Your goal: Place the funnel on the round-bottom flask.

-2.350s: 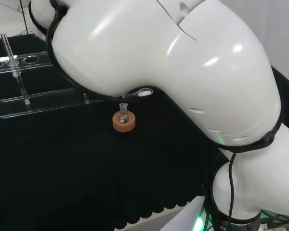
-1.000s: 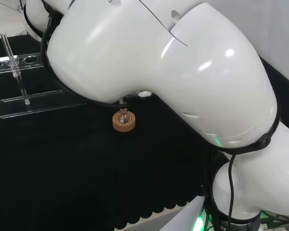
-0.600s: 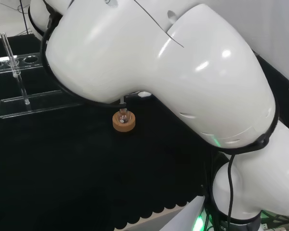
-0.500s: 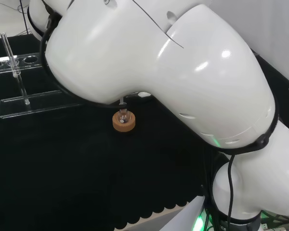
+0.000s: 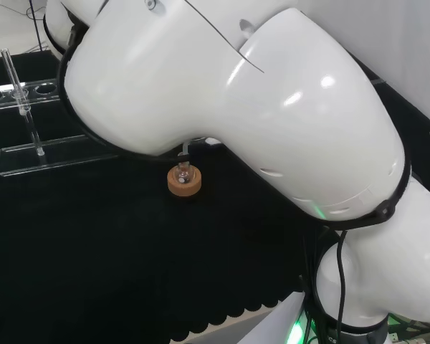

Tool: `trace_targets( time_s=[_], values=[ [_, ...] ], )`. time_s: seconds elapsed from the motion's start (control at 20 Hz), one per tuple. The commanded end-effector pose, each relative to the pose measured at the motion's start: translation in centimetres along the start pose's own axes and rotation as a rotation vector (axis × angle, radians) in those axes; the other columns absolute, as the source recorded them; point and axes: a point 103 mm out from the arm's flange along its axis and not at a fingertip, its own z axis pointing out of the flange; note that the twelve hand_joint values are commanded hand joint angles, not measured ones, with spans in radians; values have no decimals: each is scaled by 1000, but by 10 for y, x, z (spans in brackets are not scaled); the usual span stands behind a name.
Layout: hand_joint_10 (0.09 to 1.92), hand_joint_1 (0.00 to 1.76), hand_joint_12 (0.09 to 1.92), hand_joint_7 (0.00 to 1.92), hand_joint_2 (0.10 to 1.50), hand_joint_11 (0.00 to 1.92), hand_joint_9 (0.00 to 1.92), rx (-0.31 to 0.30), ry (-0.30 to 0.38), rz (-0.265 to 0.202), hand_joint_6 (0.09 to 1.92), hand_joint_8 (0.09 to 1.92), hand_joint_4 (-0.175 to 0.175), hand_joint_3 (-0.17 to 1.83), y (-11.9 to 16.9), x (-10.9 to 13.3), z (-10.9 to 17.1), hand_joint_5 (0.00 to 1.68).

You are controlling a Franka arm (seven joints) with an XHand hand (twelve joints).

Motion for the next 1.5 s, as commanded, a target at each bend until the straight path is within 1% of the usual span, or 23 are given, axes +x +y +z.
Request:
trace_targets(
  time_s=[0.05, 0.35, 0.65, 0.7, 0.8, 0.9, 0.95, 1.05, 1.3, 1.5],
  values=[
    [419, 803, 1295, 738, 719, 542, 1067, -7, 2, -7, 812, 630, -13, 701, 0, 9, -4, 705],
    [420, 803, 1294, 738, 719, 543, 1067, 3, -2, -17, 812, 630, -13, 701, 7, 2, 5, 704],
    [421, 803, 1293, 737, 719, 544, 1067, 10, -5, -11, 813, 631, -13, 702, 8, 3, 7, 703],
    [421, 803, 1293, 737, 719, 545, 1067, 13, -16, -5, 813, 631, -13, 702, 7, 9, 3, 702],
    [421, 803, 1293, 737, 719, 545, 1067, 12, -10, -10, 814, 631, -14, 702, 7, 11, 2, 702],
    [421, 803, 1293, 738, 719, 545, 1067, 9, -1, -17, 814, 631, -14, 703, 8, 7, 5, 701],
    [421, 803, 1293, 738, 719, 545, 1067, 12, -10, -12, 814, 631, -14, 703, 7, 11, 2, 701],
    [422, 802, 1293, 737, 718, 545, 1067, 8, -2, -18, 814, 631, -14, 703, 7, 12, 1, 699],
    [419, 774, 1290, 724, 694, 534, 1057, 21, -3, -20, 804, 629, -21, 700, 11, 4, 9, 658],
    [424, 753, 1299, 688, 668, 516, 1028, 34, -19, 4, 806, 637, -27, 700, 11, 6, 8, 597]
  ],
)
